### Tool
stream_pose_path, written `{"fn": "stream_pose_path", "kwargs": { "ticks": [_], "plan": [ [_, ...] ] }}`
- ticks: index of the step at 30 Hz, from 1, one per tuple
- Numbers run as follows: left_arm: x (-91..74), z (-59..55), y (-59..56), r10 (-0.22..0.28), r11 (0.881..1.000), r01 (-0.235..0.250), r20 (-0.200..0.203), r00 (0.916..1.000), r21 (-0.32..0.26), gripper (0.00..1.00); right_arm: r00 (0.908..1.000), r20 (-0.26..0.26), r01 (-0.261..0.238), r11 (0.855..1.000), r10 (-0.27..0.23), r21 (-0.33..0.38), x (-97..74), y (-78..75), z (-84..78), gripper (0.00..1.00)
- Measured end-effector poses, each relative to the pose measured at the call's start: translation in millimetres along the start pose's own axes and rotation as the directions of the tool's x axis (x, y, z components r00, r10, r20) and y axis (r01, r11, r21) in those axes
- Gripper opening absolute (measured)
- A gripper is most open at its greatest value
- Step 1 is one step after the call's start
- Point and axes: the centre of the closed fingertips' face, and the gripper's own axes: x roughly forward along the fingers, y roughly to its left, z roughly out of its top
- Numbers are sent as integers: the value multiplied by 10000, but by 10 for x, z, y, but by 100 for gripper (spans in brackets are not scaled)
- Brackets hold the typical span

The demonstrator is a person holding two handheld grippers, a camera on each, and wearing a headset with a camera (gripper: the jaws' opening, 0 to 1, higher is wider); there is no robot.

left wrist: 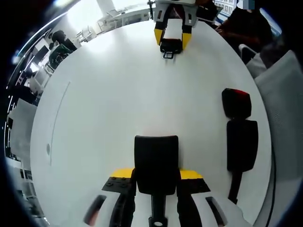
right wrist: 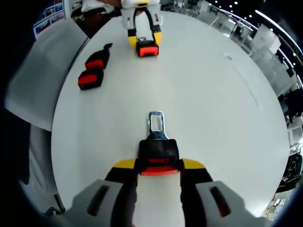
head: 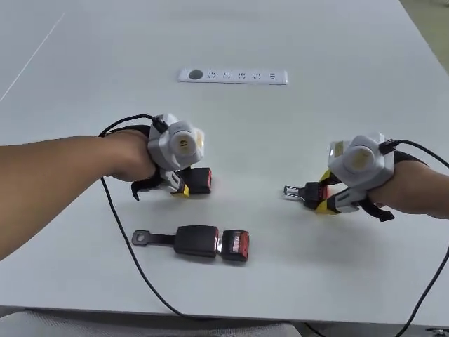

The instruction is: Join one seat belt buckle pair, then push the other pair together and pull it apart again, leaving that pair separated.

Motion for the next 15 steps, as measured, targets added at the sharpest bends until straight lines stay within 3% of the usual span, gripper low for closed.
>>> {"fn": "stream_pose_path", "kwargs": {
  "ticks": [4,8,12,15],
  "plan": [
    [-7,-5,-1,-3,9999,5,124,9999,-159,33,9999,-125,109,9999,-107,126,-48,40,-38,35],
    [-16,-29,10,191,9964,-157,402,9990,-836,33,9989,-189,439,9970,-428,640,-81,61,-61,36],
    [-56,-78,31,566,9968,-535,501,9971,-602,41,9964,-65,847,9945,-844,624,-115,69,-72,39],
    [-111,-211,53,838,9955,-819,387,9957,-480,51,9944,-20,1051,9905,-1054,883,-156,90,-131,44]
  ]
}}
